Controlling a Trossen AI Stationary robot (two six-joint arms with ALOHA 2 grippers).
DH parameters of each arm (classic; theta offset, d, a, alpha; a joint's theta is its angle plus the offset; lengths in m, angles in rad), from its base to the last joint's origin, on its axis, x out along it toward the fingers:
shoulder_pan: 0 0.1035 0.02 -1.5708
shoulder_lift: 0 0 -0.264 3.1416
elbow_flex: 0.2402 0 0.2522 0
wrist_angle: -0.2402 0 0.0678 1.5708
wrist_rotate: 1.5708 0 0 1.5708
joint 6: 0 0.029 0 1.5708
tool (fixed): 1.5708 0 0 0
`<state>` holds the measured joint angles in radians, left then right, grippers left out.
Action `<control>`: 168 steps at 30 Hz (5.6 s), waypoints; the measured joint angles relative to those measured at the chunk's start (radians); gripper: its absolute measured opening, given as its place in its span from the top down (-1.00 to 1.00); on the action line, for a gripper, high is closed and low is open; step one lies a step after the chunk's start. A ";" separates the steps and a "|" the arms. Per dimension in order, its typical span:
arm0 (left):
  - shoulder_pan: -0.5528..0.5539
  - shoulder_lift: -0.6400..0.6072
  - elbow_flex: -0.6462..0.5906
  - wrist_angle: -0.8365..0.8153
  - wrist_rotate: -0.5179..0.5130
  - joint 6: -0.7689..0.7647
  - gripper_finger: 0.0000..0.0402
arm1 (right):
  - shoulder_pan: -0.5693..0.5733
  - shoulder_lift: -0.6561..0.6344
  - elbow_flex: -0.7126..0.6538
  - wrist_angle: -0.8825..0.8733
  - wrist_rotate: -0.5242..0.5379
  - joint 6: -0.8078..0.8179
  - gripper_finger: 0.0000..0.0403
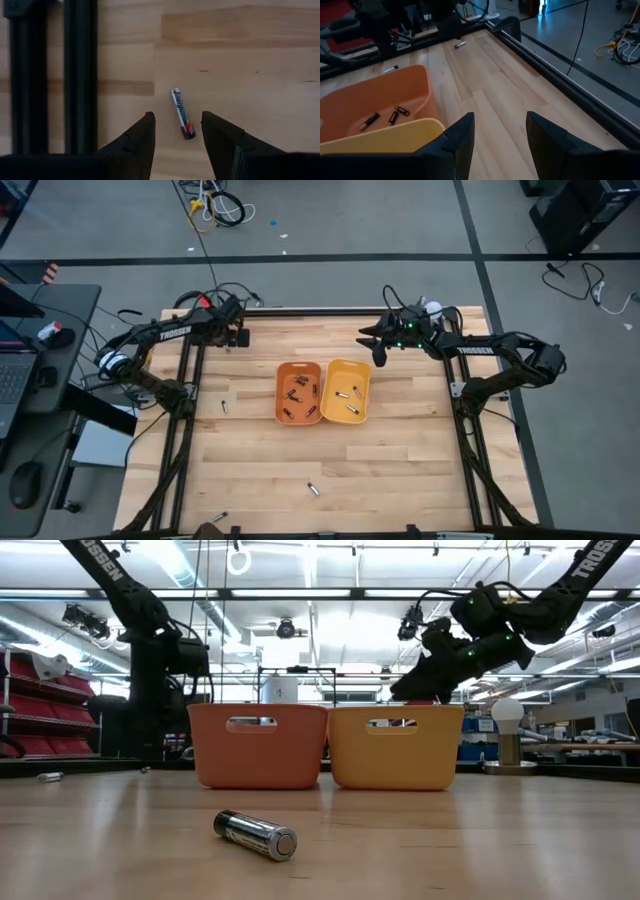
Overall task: Sort batteries
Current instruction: Put the silver battery into the yellow bin
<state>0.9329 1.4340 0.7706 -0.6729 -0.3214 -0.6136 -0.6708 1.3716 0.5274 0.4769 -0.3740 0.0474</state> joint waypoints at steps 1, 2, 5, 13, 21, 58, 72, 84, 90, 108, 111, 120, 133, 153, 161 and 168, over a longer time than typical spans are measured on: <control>0.000 0.000 -0.010 0.023 0.010 -0.002 0.22 | 0.000 0.000 0.000 -0.006 0.000 -0.003 0.19; 0.001 0.003 -0.020 0.055 0.033 -0.010 0.22 | 0.000 0.000 0.000 -0.012 0.000 -0.007 0.19; 0.001 0.014 -0.039 0.069 0.033 -0.019 0.22 | 0.000 0.000 0.000 -0.022 0.000 -0.015 0.19; -0.001 0.019 -0.035 0.082 0.017 -0.033 0.22 | 0.000 0.001 0.000 -0.024 0.000 -0.010 0.19; -0.018 0.034 -0.035 0.067 0.011 -0.170 0.22 | -0.001 0.001 0.000 -0.024 -0.007 0.008 0.19; -0.136 -0.046 0.020 0.051 0.022 -0.123 0.92 | -0.025 0.001 0.000 -0.067 -0.040 0.002 0.19; -0.444 -0.062 0.254 0.226 0.372 0.450 0.92 | -0.019 0.001 0.000 -0.031 0.006 0.216 0.19; -0.580 0.085 0.287 0.579 0.671 0.622 0.92 | -0.018 0.001 0.000 -0.127 0.067 0.381 0.21; -0.599 0.162 0.287 0.671 0.736 0.662 0.92 | 0.050 -0.021 0.000 -0.086 0.068 0.411 0.21; -0.688 0.308 0.288 0.818 0.617 0.552 0.71 | 0.253 -0.106 0.000 -0.044 0.276 0.453 0.21; -0.701 0.308 0.288 0.811 0.602 0.553 0.50 | 0.318 -0.106 0.000 -0.028 0.336 0.414 0.21; -0.721 0.193 0.289 0.556 0.494 0.506 0.09 | 0.457 -0.106 0.000 0.050 0.463 0.343 0.21; -0.883 -0.240 0.126 -0.036 -0.134 0.144 0.08 | 0.538 -0.097 0.000 0.053 0.523 0.245 0.21; -0.941 -0.387 -0.306 -0.234 0.121 -0.534 0.08 | 0.540 -0.096 0.000 0.045 0.523 0.210 0.21; -0.942 -0.387 -0.312 -0.220 0.165 -0.592 0.22 | 0.540 -0.096 0.000 0.030 0.516 0.204 0.21; -1.005 -0.358 -0.318 -0.226 0.260 -0.660 0.31 | 0.541 -0.096 0.000 -0.004 0.512 0.203 0.21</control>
<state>-0.0726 1.0759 0.4522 -0.8991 -0.0611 -1.2737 -0.1303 1.2758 0.5274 0.4733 0.1379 0.2508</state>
